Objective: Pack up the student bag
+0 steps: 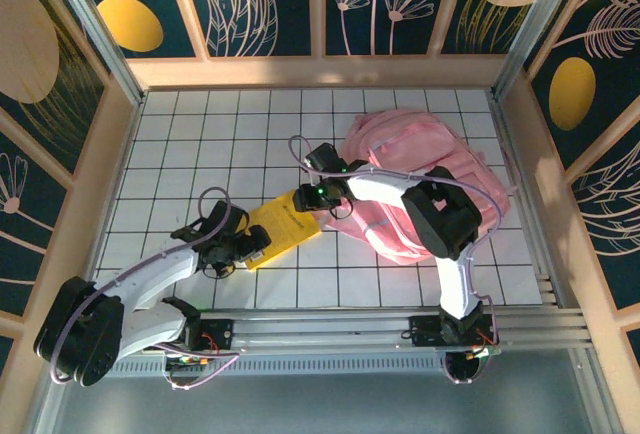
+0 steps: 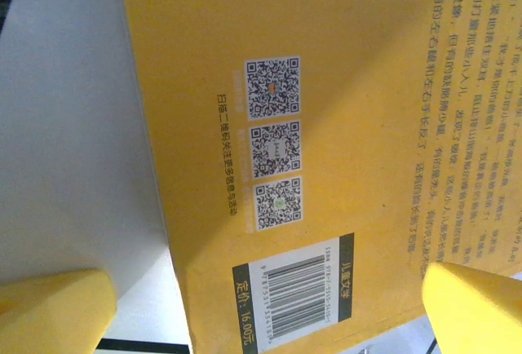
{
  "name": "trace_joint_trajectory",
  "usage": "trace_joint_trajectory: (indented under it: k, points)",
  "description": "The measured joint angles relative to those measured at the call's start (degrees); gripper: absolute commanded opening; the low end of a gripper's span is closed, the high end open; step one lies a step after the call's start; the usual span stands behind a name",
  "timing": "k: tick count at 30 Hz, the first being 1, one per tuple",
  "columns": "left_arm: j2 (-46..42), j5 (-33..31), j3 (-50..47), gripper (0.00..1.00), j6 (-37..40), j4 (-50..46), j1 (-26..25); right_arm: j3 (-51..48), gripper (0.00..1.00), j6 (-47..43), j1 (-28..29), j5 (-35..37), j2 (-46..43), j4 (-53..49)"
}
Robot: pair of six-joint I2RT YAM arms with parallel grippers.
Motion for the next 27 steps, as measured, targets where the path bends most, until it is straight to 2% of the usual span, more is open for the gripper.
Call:
trace_joint_trajectory:
  k: [7,17,24,26,27]
  points:
    - [4.2,0.5,3.1,0.99,1.3,-2.6,0.0,1.7,0.42,-0.5,0.1,-7.0,2.6,0.0]
    - [4.6,0.7,3.7,0.99,3.2,-3.4,0.0,-4.7,0.15,6.3,-3.1,-18.3,-1.0,7.1]
    - [4.3,1.2,3.5,0.98,4.2,-3.4,0.0,-5.5,0.13,7.3,-3.2,-20.7,-2.5,10.1]
    - [4.2,1.4,3.5,0.98,4.5,-3.4,0.0,-5.5,0.00,6.6,-3.2,-20.7,-2.4,10.1]
    - [3.9,1.4,3.5,0.99,4.5,-3.4,0.0,-5.5,0.00,6.6,-3.2,-20.5,-2.3,10.2]
